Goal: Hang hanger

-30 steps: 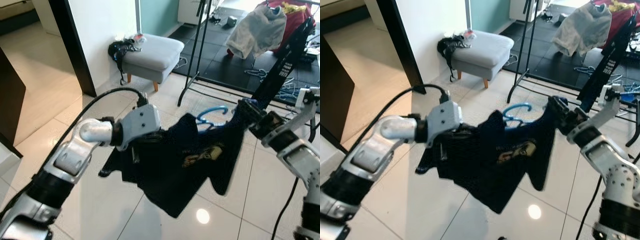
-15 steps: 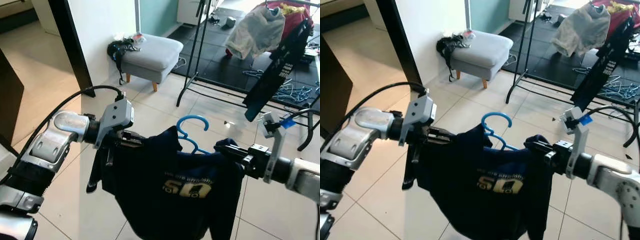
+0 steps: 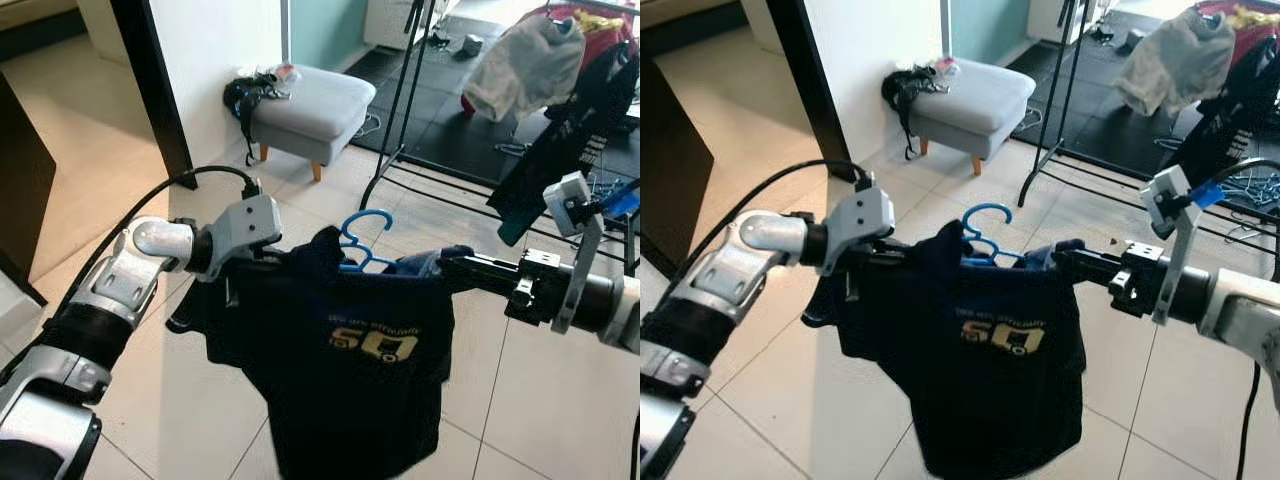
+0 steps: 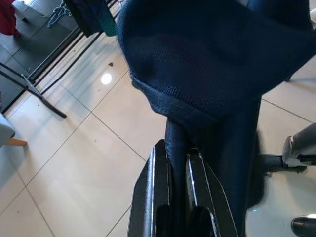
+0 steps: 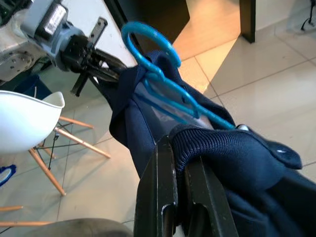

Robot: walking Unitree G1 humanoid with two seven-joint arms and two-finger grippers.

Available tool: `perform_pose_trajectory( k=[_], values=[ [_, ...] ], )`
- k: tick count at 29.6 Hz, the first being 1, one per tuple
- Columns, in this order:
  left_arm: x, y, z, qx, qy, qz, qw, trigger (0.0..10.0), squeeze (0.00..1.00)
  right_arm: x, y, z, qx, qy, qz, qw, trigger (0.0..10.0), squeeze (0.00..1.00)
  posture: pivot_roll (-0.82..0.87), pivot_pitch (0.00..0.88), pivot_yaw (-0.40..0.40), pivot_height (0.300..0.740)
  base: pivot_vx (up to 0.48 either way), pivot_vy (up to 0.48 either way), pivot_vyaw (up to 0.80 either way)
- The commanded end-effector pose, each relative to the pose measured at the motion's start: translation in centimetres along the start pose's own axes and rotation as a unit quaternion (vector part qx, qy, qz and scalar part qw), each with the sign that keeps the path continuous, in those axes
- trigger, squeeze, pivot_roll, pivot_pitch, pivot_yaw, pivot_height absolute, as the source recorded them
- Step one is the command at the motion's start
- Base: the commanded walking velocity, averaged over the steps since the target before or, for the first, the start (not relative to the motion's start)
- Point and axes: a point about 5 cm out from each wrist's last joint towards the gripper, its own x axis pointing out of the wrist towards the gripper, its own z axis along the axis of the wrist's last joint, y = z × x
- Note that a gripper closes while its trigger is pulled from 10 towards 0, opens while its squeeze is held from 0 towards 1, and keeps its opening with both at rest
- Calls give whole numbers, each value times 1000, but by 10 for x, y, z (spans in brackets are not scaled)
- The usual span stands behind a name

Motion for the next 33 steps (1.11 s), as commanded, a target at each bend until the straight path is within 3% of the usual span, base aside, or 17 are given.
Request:
perform_pose_trajectory(
  k=[1, 4, 10, 14, 17, 24, 29, 31, 33],
  values=[
    [0, -3, 2, -4, -19, -9, 1000, 10000, 0, -1, 1, -1, -11, 8, -1, 1000, 0, 0, -42, 139, -14, 740, 0, 0, 0],
    [-7, -6, 13, -13, -80, -45, 996, 10000, 0, -3, -2, -15, -7, 44, -13, 999, 0, 0, -42, 146, -13, 740, 0, 0, 0],
    [-29, 20, 10, 26, -41, -4, 999, 10000, 0, -12, -16, -29, 4, 90, -66, 994, 0, 0, -44, 153, -16, 740, 0, 0, 0],
    [-34, 19, 15, 21, -63, -26, 997, 10000, 0, -14, -26, -33, 10, 90, -104, 990, 0, 0, -44, 156, -15, 740, 0, 0, 0],
    [-40, -8, 19, 34, -66, -151, 986, 10000, 0, -14, -30, -32, 14, 77, -120, 990, 0, 0, -39, 159, -14, 740, 0, 0, 0],
    [-36, -35, 4, 68, -10, -248, 966, 10000, 0, -11, -22, -22, 3, 58, -82, 995, 0, 0, -35, 159, -15, 740, 0, 0, 0],
    [-31, -36, -2, 71, -5, -253, 965, 10000, 0, -13, -22, -20, -5, 60, -76, 995, 0, 0, -40, 158, -12, 740, 0, 0, 0],
    [-16, -30, 1, 85, -15, -214, 973, 10000, 0, -8, -10, -17, -13, 64, -29, 997, 0, 0, -45, 157, -12, 740, 0, 0, 0],
    [-12, -27, 2, 88, -17, -199, 976, 10000, 0, -6, -5, -17, -17, 66, -9, 998, 0, 0, -45, 157, -12, 740, 0, 0, 0]
  ],
)
